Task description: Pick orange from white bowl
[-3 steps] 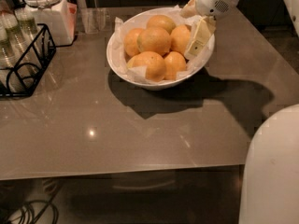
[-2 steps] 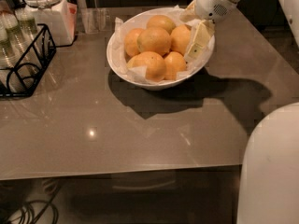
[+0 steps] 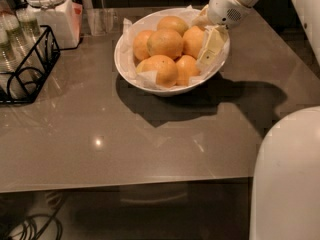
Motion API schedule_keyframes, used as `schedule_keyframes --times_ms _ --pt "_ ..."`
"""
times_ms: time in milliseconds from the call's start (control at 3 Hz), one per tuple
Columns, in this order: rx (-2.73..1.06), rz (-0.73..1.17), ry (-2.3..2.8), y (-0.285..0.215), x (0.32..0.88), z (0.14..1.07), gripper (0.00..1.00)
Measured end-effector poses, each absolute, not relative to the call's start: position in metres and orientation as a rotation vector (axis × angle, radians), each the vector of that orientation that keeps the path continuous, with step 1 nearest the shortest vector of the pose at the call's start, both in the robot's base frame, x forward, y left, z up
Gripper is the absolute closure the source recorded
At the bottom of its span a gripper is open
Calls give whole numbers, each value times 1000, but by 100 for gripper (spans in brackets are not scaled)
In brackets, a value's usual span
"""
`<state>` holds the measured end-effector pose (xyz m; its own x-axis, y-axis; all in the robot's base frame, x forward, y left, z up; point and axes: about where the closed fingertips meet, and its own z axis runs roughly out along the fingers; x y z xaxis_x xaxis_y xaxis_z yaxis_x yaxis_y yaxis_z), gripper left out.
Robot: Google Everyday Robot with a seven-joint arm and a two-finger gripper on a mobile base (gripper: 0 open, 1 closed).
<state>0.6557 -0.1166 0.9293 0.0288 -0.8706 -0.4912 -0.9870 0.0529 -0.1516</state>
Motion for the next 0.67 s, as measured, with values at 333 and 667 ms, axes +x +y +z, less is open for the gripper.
schedule_keyframes --times_ms 333,667 --pt "-1855 364 1897 -117 657 920 13" --pt "-1850 387 1914 -118 660 911 14"
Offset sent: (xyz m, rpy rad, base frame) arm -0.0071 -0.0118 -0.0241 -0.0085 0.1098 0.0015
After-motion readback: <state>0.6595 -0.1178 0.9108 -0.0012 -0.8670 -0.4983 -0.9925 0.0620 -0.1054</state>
